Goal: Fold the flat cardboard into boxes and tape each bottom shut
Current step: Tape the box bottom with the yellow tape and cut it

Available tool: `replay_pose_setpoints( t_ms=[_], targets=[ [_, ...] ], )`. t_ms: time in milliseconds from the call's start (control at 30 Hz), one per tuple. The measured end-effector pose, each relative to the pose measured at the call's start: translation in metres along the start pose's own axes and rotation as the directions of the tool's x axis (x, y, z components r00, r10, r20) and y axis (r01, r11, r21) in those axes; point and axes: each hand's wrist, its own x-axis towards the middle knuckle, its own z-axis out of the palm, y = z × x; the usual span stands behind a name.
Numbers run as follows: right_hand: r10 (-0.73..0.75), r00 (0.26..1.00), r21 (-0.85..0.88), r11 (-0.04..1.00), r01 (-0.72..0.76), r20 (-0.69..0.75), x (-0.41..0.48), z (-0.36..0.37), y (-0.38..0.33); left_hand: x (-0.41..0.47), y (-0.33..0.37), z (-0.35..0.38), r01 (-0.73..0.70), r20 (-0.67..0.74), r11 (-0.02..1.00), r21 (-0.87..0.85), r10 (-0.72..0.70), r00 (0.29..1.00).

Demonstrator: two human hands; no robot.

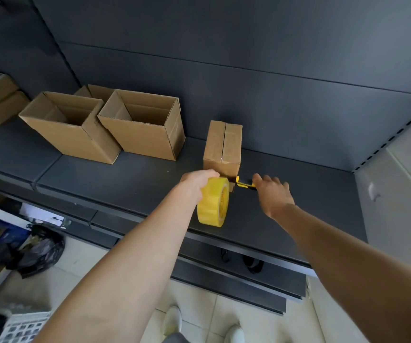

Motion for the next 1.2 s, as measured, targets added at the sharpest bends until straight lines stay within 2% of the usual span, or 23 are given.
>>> replay_pose_setpoints(
  t_ms=[233,367,500,567,633,667,700,733,767,800,833,867,900,967,1067,1200],
  targets=[
    [0.085,0.980,0.022,0.996,-0.090,0.178,-0.012,0.019,0.016,0.002,-0.004,-0.005,0.018,0.091,0.993,0.121,-0.029,0.995],
    [0.238,0.926,0.063,0.962,-0.267,0.294,-0.014,0.018,0.037,-0.001,-0.004,-0.001,-0.031,0.197,0.984,0.173,-0.004,0.980],
    [0.389,0.851,0.153,0.873,-0.462,0.353,-0.021,0.014,0.053,-0.005,-0.008,0.010,-0.092,0.275,0.973,0.212,0.031,0.961],
    [0.446,0.837,0.138,0.852,-0.505,0.317,-0.025,0.014,0.059,-0.007,-0.010,0.017,-0.118,0.292,0.967,0.224,0.049,0.955],
    [0.448,0.877,0.083,0.881,-0.466,0.172,-0.027,0.011,0.059,-0.010,-0.011,0.027,-0.139,0.308,0.964,0.226,0.064,0.949],
    [0.440,0.894,0.125,0.886,-0.447,0.082,-0.027,0.007,0.056,-0.011,-0.011,0.033,-0.146,0.312,0.964,0.223,0.072,0.947],
    [0.452,0.891,0.240,0.861,-0.448,0.041,-0.027,0.001,0.052,-0.012,-0.011,0.038,-0.154,0.312,0.963,0.219,0.081,0.947],
    [0.489,0.867,0.429,0.765,-0.480,0.099,-0.027,-0.008,0.047,-0.014,-0.011,0.044,-0.164,0.310,0.963,0.215,0.092,0.946],
    [0.495,0.827,0.612,0.576,-0.542,0.267,-0.028,-0.017,0.042,-0.016,-0.012,0.051,-0.175,0.311,0.962,0.211,0.103,0.945],
    [0.407,0.765,0.695,0.339,-0.633,0.499,-0.030,-0.026,0.037,-0.017,-0.012,0.057,-0.188,0.315,0.960,0.206,0.117,0.942],
    [0.246,0.696,0.679,0.163,-0.715,0.674,-0.032,-0.034,0.035,-0.019,-0.012,0.063,-0.208,0.323,0.956,0.206,0.134,0.937],
    [0.101,0.644,0.643,0.047,-0.764,0.758,-0.035,-0.038,0.036,-0.022,-0.012,0.069,-0.228,0.332,0.951,0.209,0.150,0.931],
    [0.002,0.622,0.621,-0.059,-0.782,0.783,-0.037,-0.039,0.038,-0.026,-0.012,0.075,-0.246,0.347,0.946,0.212,0.163,0.924],
    [-0.047,0.628,0.597,-0.263,-0.758,0.777,-0.040,-0.039,0.044,-0.032,-0.011,0.086,-0.276,0.378,0.937,0.214,0.181,0.908],
    [0.052,0.642,0.585,-0.471,-0.660,0.765,-0.043,-0.040,0.051,-0.042,-0.012,0.101,-0.302,0.399,0.931,0.206,0.202,0.894],
    [0.198,0.638,0.621,-0.557,-0.552,0.745,-0.044,-0.047,0.062,-0.056,-0.016,0.118,-0.314,0.430,0.934,0.172,0.216,0.877]
  ],
)
